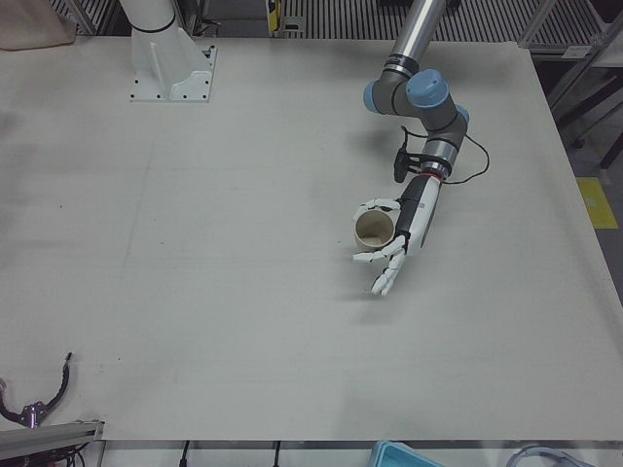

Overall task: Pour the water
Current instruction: 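Bring the right hand toward the other white paper cup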

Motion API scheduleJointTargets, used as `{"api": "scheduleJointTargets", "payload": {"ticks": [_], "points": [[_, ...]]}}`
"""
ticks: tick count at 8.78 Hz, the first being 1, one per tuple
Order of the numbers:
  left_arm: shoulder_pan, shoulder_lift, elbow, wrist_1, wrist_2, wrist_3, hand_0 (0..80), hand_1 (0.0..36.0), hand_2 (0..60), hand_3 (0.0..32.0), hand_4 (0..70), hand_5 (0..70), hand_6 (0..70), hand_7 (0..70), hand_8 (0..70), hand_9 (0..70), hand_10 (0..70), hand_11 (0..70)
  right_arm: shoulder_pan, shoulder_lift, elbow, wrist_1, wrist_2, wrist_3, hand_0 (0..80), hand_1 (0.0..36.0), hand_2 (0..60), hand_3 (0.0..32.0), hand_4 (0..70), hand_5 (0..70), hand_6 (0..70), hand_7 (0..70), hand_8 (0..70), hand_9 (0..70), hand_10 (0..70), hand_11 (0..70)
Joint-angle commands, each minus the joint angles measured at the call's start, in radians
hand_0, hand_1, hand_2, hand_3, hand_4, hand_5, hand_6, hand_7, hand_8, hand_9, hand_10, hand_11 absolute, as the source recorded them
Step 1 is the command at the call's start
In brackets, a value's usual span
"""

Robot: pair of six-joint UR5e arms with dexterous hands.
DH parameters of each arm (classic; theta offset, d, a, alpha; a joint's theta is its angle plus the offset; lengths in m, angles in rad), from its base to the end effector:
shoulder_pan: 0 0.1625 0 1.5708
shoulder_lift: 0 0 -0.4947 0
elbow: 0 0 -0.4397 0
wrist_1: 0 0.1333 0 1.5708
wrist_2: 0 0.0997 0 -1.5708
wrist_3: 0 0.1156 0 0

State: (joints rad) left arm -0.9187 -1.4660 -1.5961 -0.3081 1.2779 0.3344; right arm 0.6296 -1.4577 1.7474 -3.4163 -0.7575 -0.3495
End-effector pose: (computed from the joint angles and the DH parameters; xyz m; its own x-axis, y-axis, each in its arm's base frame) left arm 0.1812 -0.5120 0.7614 -0.9252 -0.2786 -0.2579 0.1759 0.2875 -0.9415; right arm -0.3232 -0.5043 0.6269 -0.9360 0.1169 0.3322 -0.3282 0.0520 -0.9432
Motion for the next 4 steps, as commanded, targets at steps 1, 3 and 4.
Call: {"api": "scheduleJointTargets", "payload": {"ticks": [1, 3, 4], "points": [[0.003, 0.000, 0.004, 0.011, 0.000, 0.002, 39.0, 34.9, 60.0, 0.0, 36.3, 20.0, 6.5, 11.4, 4.2, 6.8, 4.4, 7.9, -0.045, -0.004, -0.008, -0.001, 0.030, 0.003, 43.7, 8.7, 1.9, 0.0, 1.4, 0.2, 0.0, 0.0, 2.5, 1.7, 0.7, 2.1], [0.003, 0.000, 0.010, 0.011, -0.003, 0.002, 39.1, 34.7, 60.0, 0.0, 36.0, 20.1, 6.4, 11.3, 4.2, 6.9, 4.5, 8.1, -0.042, -0.007, -0.012, 0.003, 0.044, 0.020, 45.1, 9.8, 1.8, 0.0, 0.0, 0.0, 0.0, 0.0, 2.4, 1.5, 0.6, 2.1], [0.003, 0.000, 0.007, 0.015, -0.003, 0.002, 38.8, 34.7, 60.0, 0.0, 35.9, 20.0, 6.4, 11.2, 4.2, 6.8, 4.5, 8.0, -0.045, -0.001, -0.014, 0.005, 0.067, 0.045, 45.7, 10.4, 1.8, 0.0, 0.0, 0.0, 0.0, 0.0, 2.3, 1.3, 0.5, 1.9]]}}
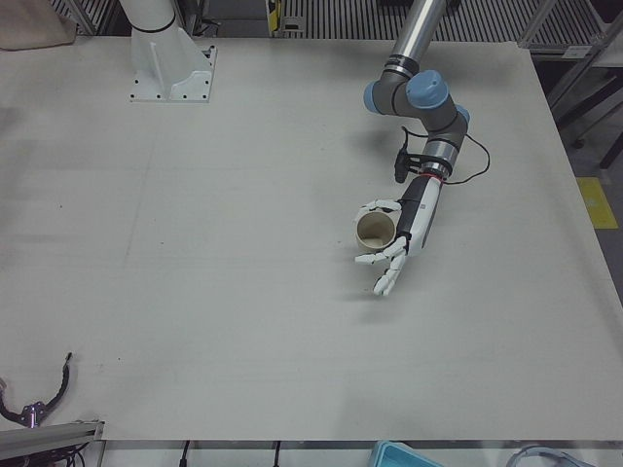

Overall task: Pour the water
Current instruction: 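Wrap the right hand fingers around the white paper cup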

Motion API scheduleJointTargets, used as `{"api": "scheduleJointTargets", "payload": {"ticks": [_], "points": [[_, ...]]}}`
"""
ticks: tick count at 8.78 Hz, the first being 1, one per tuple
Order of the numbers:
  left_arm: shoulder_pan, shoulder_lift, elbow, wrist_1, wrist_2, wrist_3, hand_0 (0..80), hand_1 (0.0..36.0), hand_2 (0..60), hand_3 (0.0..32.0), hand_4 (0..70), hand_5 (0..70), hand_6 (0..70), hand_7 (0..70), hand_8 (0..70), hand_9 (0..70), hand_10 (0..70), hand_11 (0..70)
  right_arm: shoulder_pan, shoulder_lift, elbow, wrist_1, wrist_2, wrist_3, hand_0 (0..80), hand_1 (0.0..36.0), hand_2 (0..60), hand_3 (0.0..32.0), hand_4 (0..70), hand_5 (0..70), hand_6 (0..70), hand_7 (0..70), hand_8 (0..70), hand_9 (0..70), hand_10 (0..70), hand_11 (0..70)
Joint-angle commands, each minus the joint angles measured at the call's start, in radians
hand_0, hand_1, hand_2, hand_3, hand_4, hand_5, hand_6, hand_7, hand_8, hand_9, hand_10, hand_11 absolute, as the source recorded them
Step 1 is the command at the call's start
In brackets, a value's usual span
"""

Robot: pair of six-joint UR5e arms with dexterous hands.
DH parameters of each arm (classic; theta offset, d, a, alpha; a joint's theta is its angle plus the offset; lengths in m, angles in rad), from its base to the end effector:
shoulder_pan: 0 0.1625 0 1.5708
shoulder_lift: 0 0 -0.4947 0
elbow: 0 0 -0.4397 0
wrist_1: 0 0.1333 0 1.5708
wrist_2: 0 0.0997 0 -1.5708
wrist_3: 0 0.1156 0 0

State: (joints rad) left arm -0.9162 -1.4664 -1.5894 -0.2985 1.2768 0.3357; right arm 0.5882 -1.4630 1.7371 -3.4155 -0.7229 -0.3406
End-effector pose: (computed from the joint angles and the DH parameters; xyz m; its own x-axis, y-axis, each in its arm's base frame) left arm 0.1817 -0.5107 0.7663 -0.9220 -0.2829 -0.2642 0.1856 0.2761 -0.9431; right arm -0.3380 -0.4899 0.6350 -0.9341 0.1265 0.3339 -0.3309 0.0450 -0.9426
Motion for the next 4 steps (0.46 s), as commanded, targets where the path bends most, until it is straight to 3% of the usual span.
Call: {"api": "scheduleJointTargets", "payload": {"ticks": [1, 4], "points": [[0.000, 0.000, -0.006, 0.012, -0.002, 0.000, 38.9, 34.7, 60.0, 0.0, 35.7, 20.0, 6.3, 11.1, 4.1, 6.8, 4.6, 8.2, -0.005, 0.009, -0.002, 0.004, 0.036, 0.043, 41.1, 7.5, 1.3, 0.0, 0.0, 0.0, 0.0, 0.0, 2.0, 1.1, 0.2, 1.2], [-0.001, 0.000, -0.009, 0.015, -0.002, 0.000, 39.2, 34.9, 60.0, 0.0, 35.8, 20.4, 6.4, 11.2, 4.1, 6.8, 4.5, 8.1, -0.024, -0.003, -0.033, 0.002, 0.106, 0.052, 40.1, 6.5, 1.0, 0.0, 0.0, 1.0, 0.0, 0.0, 2.2, 1.5, 0.6, 1.7]]}}
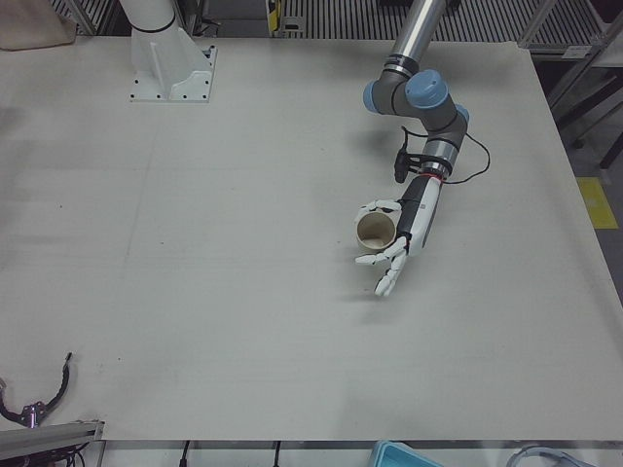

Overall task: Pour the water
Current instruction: 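Wrap the right hand fingers around the white paper cup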

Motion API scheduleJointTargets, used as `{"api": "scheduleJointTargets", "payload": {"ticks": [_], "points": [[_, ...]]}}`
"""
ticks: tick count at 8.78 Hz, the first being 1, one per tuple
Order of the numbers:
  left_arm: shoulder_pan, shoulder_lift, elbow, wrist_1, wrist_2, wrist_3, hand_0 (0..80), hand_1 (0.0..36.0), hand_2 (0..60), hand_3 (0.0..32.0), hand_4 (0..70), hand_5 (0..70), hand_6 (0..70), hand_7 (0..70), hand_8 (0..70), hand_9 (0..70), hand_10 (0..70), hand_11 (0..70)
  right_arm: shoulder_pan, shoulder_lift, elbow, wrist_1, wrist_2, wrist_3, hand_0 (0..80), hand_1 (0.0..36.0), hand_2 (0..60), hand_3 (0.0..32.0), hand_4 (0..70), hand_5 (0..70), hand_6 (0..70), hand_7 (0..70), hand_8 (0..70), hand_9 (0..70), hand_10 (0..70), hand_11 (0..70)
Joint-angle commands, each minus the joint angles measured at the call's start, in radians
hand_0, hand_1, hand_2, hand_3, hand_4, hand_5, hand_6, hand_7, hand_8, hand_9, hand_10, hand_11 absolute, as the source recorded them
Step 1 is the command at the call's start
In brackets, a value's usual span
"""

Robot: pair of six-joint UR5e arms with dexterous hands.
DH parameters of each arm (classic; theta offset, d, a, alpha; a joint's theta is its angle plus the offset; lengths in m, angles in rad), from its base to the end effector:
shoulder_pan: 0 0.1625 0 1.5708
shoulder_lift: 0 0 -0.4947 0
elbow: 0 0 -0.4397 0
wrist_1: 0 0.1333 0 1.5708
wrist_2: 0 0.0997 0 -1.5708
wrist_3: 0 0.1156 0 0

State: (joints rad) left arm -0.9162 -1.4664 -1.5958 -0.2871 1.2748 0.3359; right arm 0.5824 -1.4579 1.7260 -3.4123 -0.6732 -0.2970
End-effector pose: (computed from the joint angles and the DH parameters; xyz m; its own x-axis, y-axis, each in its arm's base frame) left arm 0.1814 -0.5106 0.7641 -0.9218 -0.2821 -0.2657 0.1889 0.2718 -0.9436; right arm -0.3376 -0.4902 0.6375 -0.9516 0.0871 0.2946 -0.2935 0.0252 -0.9556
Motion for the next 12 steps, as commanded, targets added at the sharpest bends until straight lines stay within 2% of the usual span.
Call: {"api": "scheduleJointTargets", "payload": {"ticks": [1, 3, 5, 6, 7, 12], "points": [[-0.001, 0.000, -0.004, 0.003, 0.000, 0.000, 39.1, 34.9, 60.0, 0.0, 35.7, 20.5, 6.2, 11.1, 4.1, 6.9, 4.5, 8.1, -0.015, -0.009, -0.020, 0.001, 0.075, 0.012, 39.5, 6.1, 0.7, 0.0, 0.0, 0.1, 0.0, 0.0, 2.4, 1.8, 1.0, 2.3], [-0.003, 0.000, -0.018, 0.012, 0.000, 0.000, 39.3, 35.1, 60.0, 0.0, 35.8, 20.6, 6.2, 11.0, 4.1, 6.7, 4.4, 8.0, -0.021, -0.007, -0.026, 0.001, 0.115, 0.029, 38.2, 5.2, 0.7, 0.0, 0.0, 0.0, 0.0, 0.0, 3.0, 2.7, 1.6, 3.1], [-0.001, 0.000, -0.023, 0.019, 0.000, 0.000, 39.5, 35.5, 60.0, 0.0, 35.9, 21.0, 6.2, 11.0, 4.0, 6.7, 4.5, 8.0, -0.030, 0.002, -0.092, 0.004, 0.141, 0.026, 35.7, 4.3, 0.8, 0.0, 0.9, 0.0, 0.0, 0.0, 3.0, 3.0, 1.7, 3.0], [-0.001, 0.000, -0.024, 0.022, 0.000, 0.000, 39.6, 35.6, 60.0, 0.0, 35.9, 20.8, 6.3, 11.0, 4.1, 6.7, 4.5, 8.0, -0.029, 0.002, -0.118, 0.033, 0.147, 0.022, 41.3, 7.8, 3.2, 0.0, 0.1, 0.0, 0.0, 0.0, 3.3, 2.9, 1.9, 3.7], [-0.001, 0.000, -0.024, 0.025, 0.000, 0.000, 39.6, 35.8, 60.0, 0.0, 35.7, 21.1, 6.3, 11.0, 4.0, 6.7, 4.5, 8.1, -0.029, 0.002, -0.131, 0.048, 0.147, 0.019, 44.0, 9.4, 2.6, 0.0, 0.0, 0.0, 0.0, 0.0, 3.3, 2.7, 2.2, 4.3], [0.000, -0.005, -0.029, 0.042, 0.000, 0.002, 39.2, 35.8, 60.0, 0.0, 35.8, 20.9, 6.4, 11.1, 4.0, 6.7, 4.6, 8.2, -0.094, 0.043, -0.134, 0.053, 0.150, -0.036, 44.3, 9.6, 2.9, 0.0, 0.0, 0.0, 0.0, 0.0, 3.4, 2.6, 2.2, 4.4]]}}
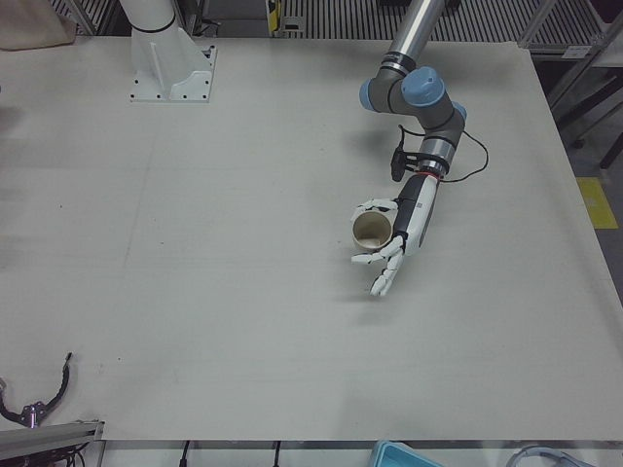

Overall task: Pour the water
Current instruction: 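Wrap the right hand fingers around the white paper cup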

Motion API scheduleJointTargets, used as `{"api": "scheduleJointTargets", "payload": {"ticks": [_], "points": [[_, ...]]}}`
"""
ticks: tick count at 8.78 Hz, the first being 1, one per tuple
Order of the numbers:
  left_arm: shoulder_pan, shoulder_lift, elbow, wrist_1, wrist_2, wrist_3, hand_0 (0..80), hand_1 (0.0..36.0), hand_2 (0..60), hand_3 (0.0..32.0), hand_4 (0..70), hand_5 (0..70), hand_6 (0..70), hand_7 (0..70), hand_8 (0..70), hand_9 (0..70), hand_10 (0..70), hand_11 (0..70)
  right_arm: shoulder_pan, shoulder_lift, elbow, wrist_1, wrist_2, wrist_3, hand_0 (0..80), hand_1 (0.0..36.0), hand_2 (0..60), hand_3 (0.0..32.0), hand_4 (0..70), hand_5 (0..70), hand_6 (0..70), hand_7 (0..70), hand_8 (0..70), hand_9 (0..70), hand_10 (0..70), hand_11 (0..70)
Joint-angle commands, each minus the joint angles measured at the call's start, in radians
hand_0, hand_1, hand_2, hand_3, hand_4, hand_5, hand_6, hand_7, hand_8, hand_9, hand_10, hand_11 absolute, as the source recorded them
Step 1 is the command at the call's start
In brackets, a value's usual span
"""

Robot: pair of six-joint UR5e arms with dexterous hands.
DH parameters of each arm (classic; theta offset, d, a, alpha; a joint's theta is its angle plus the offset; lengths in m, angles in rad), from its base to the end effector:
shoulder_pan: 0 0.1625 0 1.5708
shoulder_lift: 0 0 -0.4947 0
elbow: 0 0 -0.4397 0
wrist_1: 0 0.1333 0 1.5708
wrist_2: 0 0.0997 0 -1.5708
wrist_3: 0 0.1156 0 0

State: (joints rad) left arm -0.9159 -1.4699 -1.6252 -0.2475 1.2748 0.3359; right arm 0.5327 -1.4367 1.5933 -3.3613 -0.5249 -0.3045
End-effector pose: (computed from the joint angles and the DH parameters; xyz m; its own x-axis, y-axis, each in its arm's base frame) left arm 0.1828 -0.5123 0.7507 -0.9207 -0.2838 -0.2680 0.1926 0.2668 -0.9443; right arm -0.3570 -0.4813 0.6873 -0.9363 0.0030 0.3513 -0.3512 -0.0326 -0.9357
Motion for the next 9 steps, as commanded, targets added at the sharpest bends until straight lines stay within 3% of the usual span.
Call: {"api": "scheduleJointTargets", "payload": {"ticks": [1, 9], "points": [[0.000, -0.001, 0.002, 0.004, 0.000, 0.002, 39.0, 35.8, 60.0, 0.0, 35.6, 21.0, 6.3, 11.1, 4.1, 6.8, 4.6, 8.2, -0.060, 0.028, -0.001, 0.002, 0.003, -0.033, 45.0, 10.0, 3.0, 0.0, 0.0, 0.0, 0.0, 0.0, 3.4, 2.8, 2.2, 4.3], [-0.003, 0.002, -0.004, 0.002, -0.002, 0.000, 39.1, 35.3, 60.0, 0.0, 35.0, 20.7, 6.0, 10.5, 3.9, 6.4, 4.5, 8.1, -0.066, 0.030, -0.016, 0.002, 0.005, -0.036, 45.3, 10.3, 4.4, 0.0, 1.2, 0.0, 0.0, 0.0, 3.9, 3.6, 2.2, 4.4]]}}
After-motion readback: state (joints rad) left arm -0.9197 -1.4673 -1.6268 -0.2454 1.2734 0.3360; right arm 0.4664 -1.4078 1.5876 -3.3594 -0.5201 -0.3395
